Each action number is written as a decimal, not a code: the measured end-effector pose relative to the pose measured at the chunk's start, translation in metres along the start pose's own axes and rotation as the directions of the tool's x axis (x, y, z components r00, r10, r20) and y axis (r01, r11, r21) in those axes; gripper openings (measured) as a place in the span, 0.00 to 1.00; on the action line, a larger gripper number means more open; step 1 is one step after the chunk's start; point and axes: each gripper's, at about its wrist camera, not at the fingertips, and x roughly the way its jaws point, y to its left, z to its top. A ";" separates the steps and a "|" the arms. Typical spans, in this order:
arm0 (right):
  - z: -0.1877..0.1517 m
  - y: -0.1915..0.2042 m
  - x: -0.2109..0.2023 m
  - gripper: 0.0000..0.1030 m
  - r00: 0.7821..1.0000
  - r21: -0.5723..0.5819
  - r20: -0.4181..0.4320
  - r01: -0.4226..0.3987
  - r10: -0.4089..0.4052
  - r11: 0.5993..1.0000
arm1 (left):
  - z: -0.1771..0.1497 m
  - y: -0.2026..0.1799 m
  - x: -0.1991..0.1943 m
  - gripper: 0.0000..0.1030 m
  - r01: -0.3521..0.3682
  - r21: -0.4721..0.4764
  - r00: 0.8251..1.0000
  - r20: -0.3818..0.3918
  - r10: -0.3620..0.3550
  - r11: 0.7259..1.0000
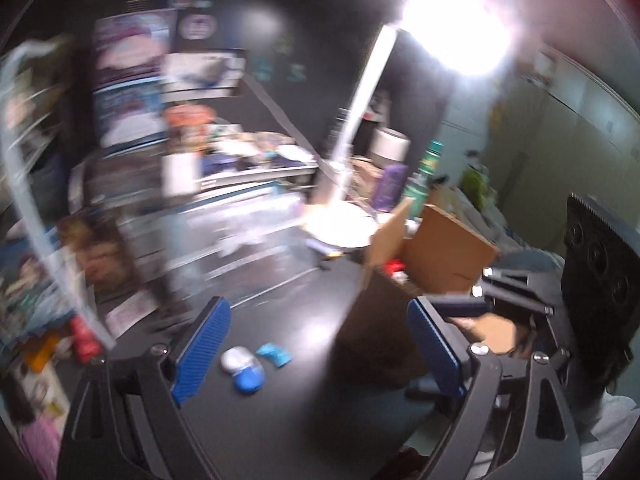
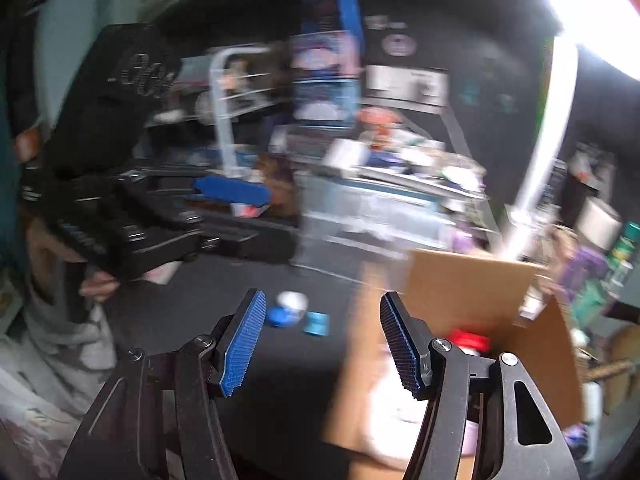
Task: Organize objects
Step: 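Move the right tool back to the blue-capped white bottle and grasp it, then carry the blue-capped bottle into the cardboard box and open the right gripper, then move the right tool back to the light-blue item on the desk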
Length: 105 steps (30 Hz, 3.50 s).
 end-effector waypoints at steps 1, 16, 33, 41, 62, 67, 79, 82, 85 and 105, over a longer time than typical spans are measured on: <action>0.000 0.008 0.007 0.55 1.000 -0.005 -0.006 -0.025 0.025 1.000 | -0.008 0.009 -0.005 0.87 -0.018 -0.017 1.000 0.013 0.018 1.000; -0.051 0.017 0.209 0.54 0.960 0.058 -0.261 0.122 -0.103 0.991 | -0.119 0.108 0.000 0.91 -0.135 -0.260 0.991 -0.044 0.128 0.956; -0.055 0.025 0.188 0.27 0.981 0.008 -0.191 0.042 -0.040 0.999 | -0.111 0.094 0.031 0.91 -0.029 -0.253 0.995 -0.095 0.005 0.967; -0.043 0.047 0.114 0.27 0.997 -0.023 -0.056 -0.046 0.044 0.999 | -0.092 0.055 0.034 0.69 0.077 -0.197 0.992 -0.085 -0.095 0.977; -0.033 0.015 -0.003 0.27 0.990 -0.057 0.117 0.087 -0.080 0.995 | -0.017 -0.045 0.037 0.33 0.228 -0.040 0.973 -0.016 -0.229 0.973; -0.031 -0.007 -0.018 0.27 0.986 -0.028 0.127 0.113 -0.108 0.993 | 0.001 -0.068 0.051 0.33 0.240 0.000 0.970 -0.034 -0.240 0.971; -0.033 -0.065 -0.032 0.27 0.986 0.071 0.083 0.139 -0.145 0.988 | 0.027 -0.097 0.102 0.33 0.284 0.000 0.952 -0.118 -0.282 0.959; -0.037 -0.081 -0.031 0.27 0.990 0.114 0.049 0.128 -0.134 0.985 | 0.029 -0.104 0.114 0.33 0.283 0.008 0.949 -0.147 -0.279 0.959; -0.041 -0.092 -0.031 0.27 0.991 0.137 0.022 0.131 -0.135 0.982 | 0.031 -0.113 0.123 0.33 0.269 0.041 0.950 -0.175 -0.259 0.962; -0.046 -0.107 -0.037 0.55 0.960 0.096 -0.055 0.278 -0.273 0.956 | 0.033 -0.118 0.112 0.86 0.178 0.142 0.978 -0.131 -0.160 0.974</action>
